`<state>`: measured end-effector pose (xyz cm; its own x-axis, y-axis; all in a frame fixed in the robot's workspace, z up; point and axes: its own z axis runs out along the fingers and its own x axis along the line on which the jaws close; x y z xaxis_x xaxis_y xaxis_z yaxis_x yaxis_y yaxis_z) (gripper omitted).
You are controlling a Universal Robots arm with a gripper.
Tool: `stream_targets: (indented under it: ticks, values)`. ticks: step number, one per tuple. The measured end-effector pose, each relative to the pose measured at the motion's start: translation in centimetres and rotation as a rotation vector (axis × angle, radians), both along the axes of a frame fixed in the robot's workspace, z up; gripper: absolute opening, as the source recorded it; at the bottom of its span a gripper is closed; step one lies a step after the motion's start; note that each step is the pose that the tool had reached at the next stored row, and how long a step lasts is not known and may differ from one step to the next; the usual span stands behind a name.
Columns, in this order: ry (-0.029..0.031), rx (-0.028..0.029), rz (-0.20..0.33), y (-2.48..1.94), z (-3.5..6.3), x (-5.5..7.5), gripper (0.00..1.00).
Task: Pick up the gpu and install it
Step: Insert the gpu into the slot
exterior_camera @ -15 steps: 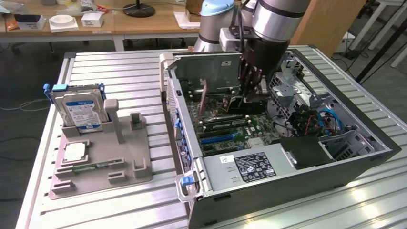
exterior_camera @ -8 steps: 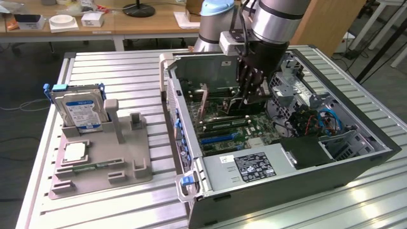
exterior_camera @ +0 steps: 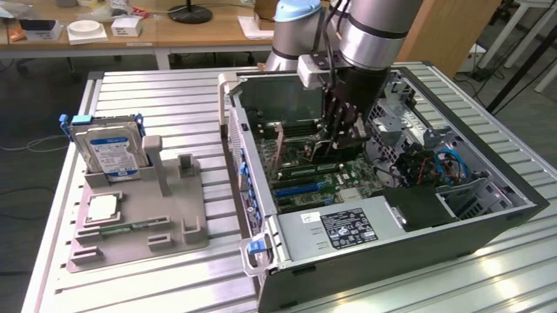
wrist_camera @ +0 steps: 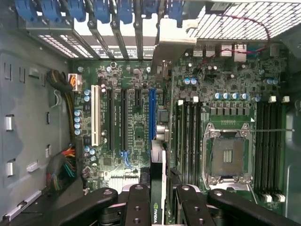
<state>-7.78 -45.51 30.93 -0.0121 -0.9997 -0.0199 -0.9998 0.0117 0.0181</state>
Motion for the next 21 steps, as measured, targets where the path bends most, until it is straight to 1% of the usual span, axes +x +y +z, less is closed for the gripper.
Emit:
stream_targets:
  ticks: [1,2,3,8,13,21]
  values:
    - [0.0000,-0.0023,0.002,0.00,-0.10,-0.1,0.26]
    - [0.0001,-0.0063,0.005,0.00,-0.14,-0.2,0.26]
    - [0.0001,-0.0076,0.007,0.00,-0.14,-0.2,0.26]
    - [-0.0013,-0.0100,0.025,0.00,-0.43,-0.3,0.26]
    - [-0.0026,-0.0099,0.043,0.00,-0.92,-0.7,0.26]
    - [-0.0110,-0.0117,0.044,0.00,-2.11,-1.8,0.26]
